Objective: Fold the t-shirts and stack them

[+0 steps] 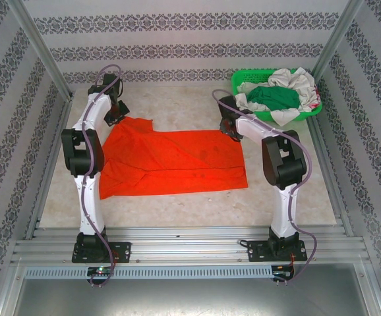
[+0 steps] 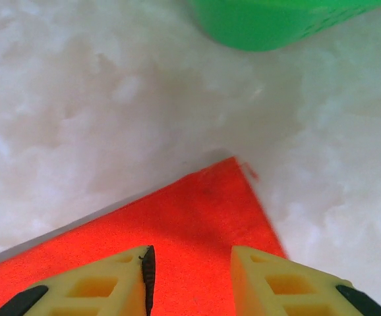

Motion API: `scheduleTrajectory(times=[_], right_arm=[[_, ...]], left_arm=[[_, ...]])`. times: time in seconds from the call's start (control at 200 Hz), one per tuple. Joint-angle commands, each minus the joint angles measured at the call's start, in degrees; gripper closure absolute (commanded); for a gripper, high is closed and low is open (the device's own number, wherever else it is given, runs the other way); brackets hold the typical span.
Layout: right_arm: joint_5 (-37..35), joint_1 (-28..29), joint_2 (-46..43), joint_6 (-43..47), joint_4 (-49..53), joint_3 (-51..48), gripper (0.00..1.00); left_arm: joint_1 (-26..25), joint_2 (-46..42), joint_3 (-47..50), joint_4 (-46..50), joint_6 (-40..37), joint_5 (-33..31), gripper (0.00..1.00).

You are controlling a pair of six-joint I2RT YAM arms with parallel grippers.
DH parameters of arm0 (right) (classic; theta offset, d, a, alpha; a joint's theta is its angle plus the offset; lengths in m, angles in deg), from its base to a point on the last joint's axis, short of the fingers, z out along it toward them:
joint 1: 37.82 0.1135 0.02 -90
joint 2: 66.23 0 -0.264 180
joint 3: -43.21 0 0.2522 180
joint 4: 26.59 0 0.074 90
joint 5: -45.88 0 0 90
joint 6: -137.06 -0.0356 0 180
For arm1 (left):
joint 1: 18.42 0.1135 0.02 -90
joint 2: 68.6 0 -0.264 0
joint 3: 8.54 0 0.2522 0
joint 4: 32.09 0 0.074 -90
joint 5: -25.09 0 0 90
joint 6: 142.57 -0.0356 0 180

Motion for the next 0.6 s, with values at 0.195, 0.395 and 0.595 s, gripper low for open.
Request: scheduleTrajectory(times=[0.195,0.395,0.595], right_arm=[[3.38,6.48,-0.58,-7.95,-5.51,-7.81,0.64],[5.29,7.87,-4.88,-10.36,-6.98,-16.46,0.64],[7.52,9.50,-9.35,-12.51,-8.69,-24.87,0.64]], left_arm=[[2.96,2.68,-3.55,1.60,-2.70,0.96,1.00],[3.93,3.61,-3.79,2.60,-3.06,1.24,1.00],[3.95,2.48,-2.70,3.20,-3.88,1.31,1.00]])
